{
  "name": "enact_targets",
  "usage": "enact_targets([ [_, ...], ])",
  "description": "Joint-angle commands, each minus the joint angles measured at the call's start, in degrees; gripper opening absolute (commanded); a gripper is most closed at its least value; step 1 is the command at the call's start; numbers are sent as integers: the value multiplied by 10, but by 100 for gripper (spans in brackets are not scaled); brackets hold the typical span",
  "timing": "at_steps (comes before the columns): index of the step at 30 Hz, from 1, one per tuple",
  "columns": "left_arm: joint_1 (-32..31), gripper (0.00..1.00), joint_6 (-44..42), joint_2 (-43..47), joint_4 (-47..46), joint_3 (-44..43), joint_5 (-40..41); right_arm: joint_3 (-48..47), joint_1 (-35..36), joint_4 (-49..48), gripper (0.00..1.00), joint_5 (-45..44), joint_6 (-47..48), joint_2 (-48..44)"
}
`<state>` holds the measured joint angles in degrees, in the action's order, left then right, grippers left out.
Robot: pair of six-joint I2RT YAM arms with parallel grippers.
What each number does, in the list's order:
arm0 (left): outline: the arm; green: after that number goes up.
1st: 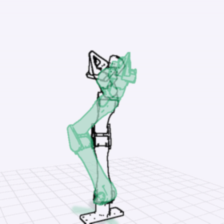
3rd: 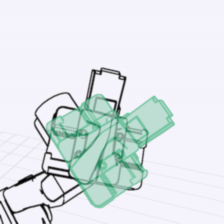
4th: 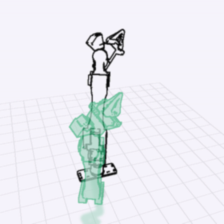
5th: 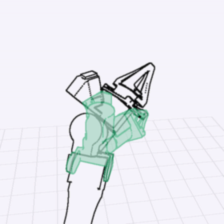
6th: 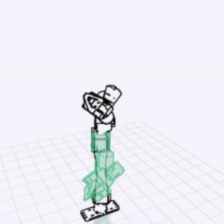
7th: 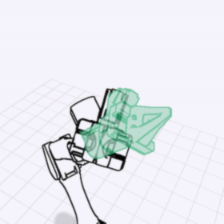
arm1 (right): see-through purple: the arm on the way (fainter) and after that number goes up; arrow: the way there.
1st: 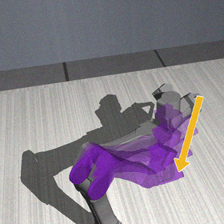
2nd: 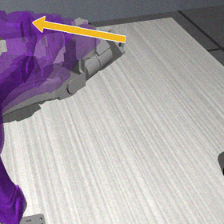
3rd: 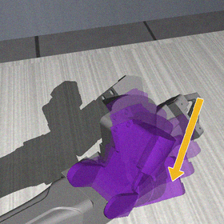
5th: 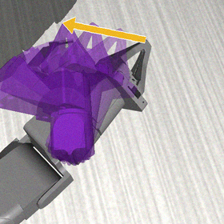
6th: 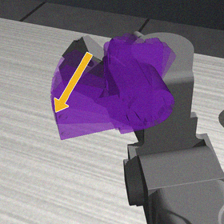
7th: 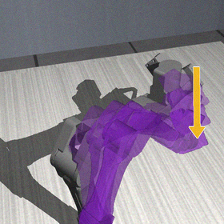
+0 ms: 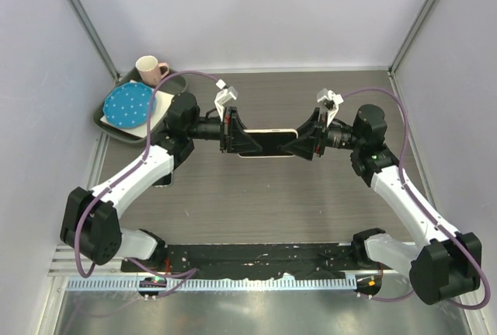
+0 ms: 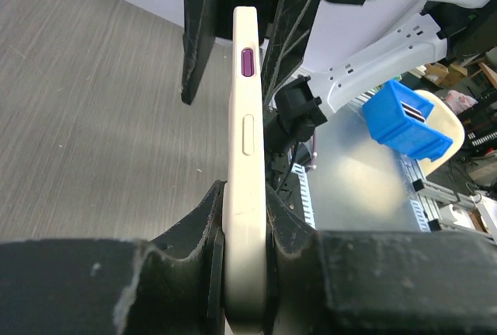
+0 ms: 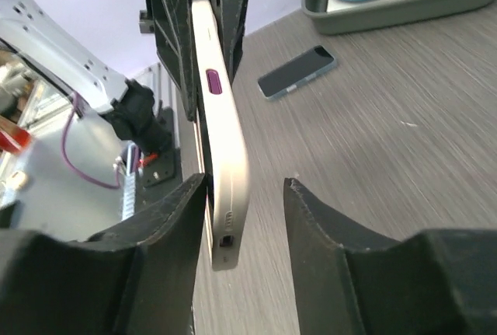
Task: Take the phone out of the phone case
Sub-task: Adjust the phone.
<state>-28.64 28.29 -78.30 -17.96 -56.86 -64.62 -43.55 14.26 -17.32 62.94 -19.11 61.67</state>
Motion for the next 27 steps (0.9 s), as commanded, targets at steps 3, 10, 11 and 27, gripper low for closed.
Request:
enact_targets([
  [3,1,0,4,42,-16,-14,-44,-67,-4,216,50,-7,220,-34],
  [10,17,0,40,54,-44,-11,-17,-105,-5,263,56,61,250,-47],
  [11,22,0,49,51,-47,-23,-15,-114,-4,268,56,60,247,-46],
  [27,26,0,290,28,-140,-55,18,-196,-5,295,63,94,197,-45],
])
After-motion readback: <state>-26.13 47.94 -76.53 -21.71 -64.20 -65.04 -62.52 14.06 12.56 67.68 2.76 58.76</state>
